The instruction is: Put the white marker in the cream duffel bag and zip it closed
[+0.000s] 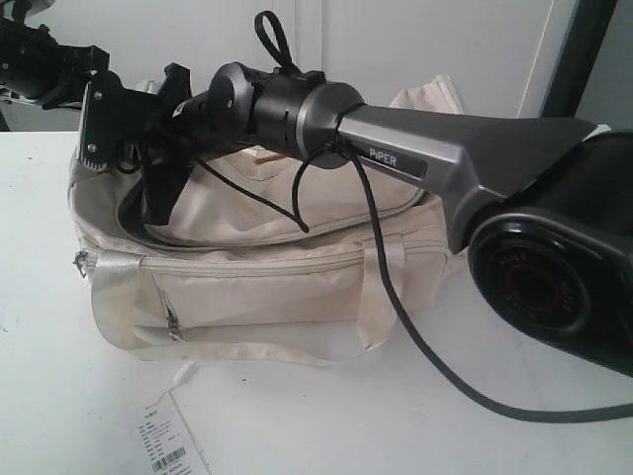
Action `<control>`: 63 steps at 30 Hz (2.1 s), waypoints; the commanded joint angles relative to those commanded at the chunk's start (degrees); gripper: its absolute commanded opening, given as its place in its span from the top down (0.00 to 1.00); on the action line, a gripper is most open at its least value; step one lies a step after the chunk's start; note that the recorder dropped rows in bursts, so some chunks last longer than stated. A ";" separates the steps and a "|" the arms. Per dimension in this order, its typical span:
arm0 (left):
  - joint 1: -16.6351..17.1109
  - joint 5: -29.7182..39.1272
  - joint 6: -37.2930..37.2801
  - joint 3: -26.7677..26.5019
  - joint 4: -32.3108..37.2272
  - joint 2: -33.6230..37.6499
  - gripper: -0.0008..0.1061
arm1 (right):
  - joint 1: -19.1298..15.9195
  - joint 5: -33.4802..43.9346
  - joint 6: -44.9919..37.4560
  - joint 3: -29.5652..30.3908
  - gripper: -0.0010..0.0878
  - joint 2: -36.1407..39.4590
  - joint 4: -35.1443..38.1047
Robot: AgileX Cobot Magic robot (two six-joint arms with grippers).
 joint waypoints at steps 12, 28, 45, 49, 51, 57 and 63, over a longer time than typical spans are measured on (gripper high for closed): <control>0.00 0.01 0.00 0.00 0.00 0.00 0.99 | -0.80 1.98 6.23 0.00 0.94 -3.34 -0.32; 0.00 0.12 0.25 0.00 -0.09 0.00 0.99 | -0.61 -3.12 -4.43 -1.67 0.25 3.50 -0.47; 0.00 0.33 0.25 0.00 -0.66 0.00 0.99 | -0.61 0.58 -2.67 -3.62 0.99 4.90 0.21; 0.00 0.33 0.25 0.00 -0.66 0.00 0.99 | -0.61 3.06 2.71 -3.62 0.99 2.09 0.21; 0.00 0.33 0.25 0.00 -0.66 0.00 0.99 | -0.61 4.36 6.06 -3.62 0.99 0.52 0.05; 0.00 0.12 0.25 0.00 -0.57 0.00 0.99 | -0.79 8.20 12.43 -3.62 0.99 -1.49 -1.04; 0.00 0.12 0.25 0.00 -0.57 0.00 0.99 | -0.79 11.41 13.71 -3.62 0.99 -1.72 -2.59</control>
